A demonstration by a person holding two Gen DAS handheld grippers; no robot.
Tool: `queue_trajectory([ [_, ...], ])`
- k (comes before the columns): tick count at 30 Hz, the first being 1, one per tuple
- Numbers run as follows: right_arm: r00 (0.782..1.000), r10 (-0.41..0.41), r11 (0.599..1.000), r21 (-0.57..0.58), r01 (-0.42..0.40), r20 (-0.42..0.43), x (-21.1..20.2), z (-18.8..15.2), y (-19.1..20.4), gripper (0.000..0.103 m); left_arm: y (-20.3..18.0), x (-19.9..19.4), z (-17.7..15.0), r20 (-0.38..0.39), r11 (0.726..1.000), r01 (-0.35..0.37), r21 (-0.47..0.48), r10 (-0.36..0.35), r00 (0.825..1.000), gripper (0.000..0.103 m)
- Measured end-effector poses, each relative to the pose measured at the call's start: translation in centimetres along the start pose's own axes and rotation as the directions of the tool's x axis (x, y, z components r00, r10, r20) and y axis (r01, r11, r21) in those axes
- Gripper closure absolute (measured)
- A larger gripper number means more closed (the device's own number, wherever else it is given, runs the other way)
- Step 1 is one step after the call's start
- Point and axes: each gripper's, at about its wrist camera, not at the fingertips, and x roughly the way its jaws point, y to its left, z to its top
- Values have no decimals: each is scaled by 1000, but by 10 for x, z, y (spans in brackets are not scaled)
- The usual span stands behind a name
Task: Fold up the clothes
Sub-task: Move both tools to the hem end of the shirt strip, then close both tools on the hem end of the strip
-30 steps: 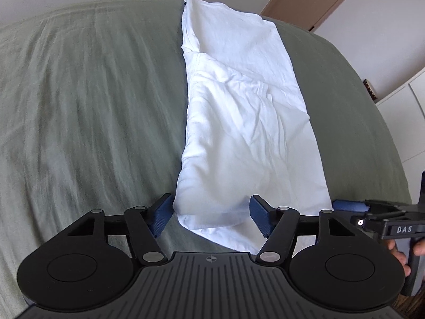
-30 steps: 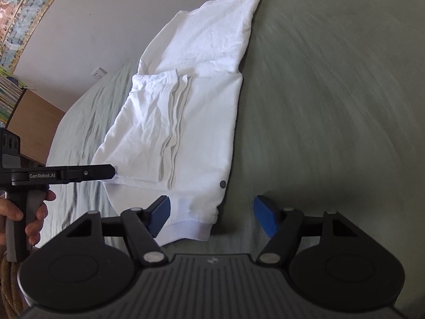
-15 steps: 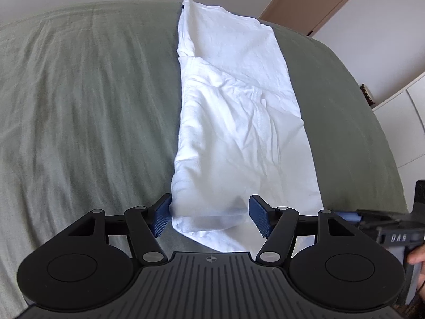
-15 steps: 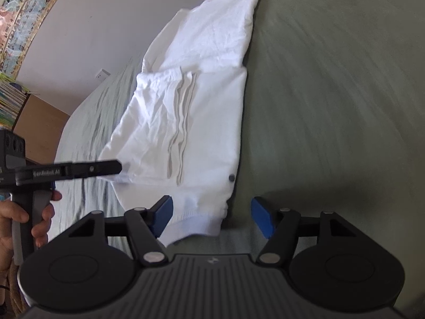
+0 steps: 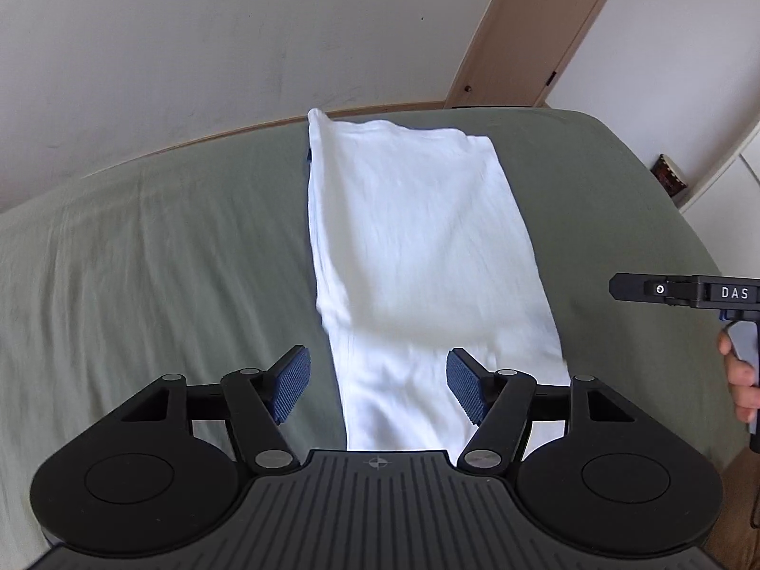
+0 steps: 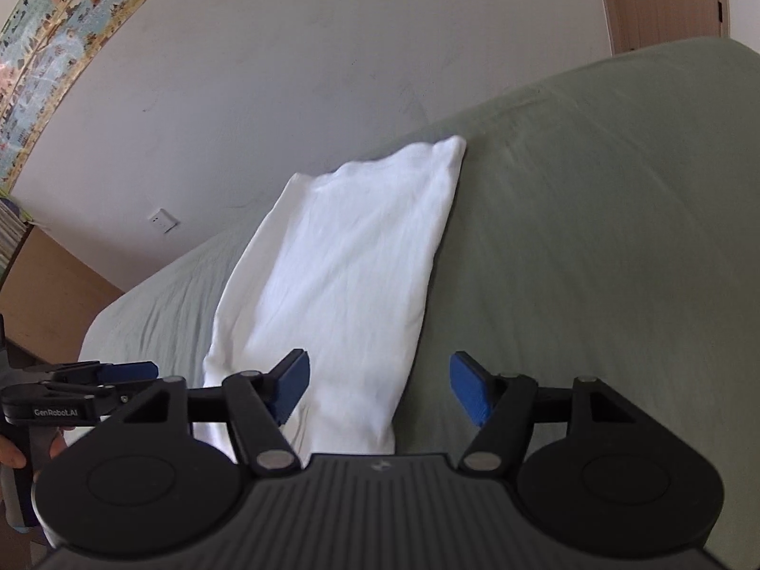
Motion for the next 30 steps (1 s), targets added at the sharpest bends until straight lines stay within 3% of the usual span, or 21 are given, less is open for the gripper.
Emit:
queue_trajectory([
  [7,999,-24,1000,3,24,-30,46,48,-17,34,23,54,74,-28,1000,-25,-9,24,999,40],
  [14,997,-4,997,81,10,-77,98,96,-51,34,45,111,123,-68,999,-28,-36,26,997,40],
  [19,995,33,993,120,-21,-95,119,114,-68,34,62,139,141,-84,995,8,-97,-16,996,40],
  [22,991,82,988,143,-66,-103,133,127,-73,34,64,150,152,-77,995,30,-100,-37,996,40],
  [30,987,111,990,103,-99,-114,154,143,-70,35,58,170,166,-63,993,74,-92,-80,995,38],
])
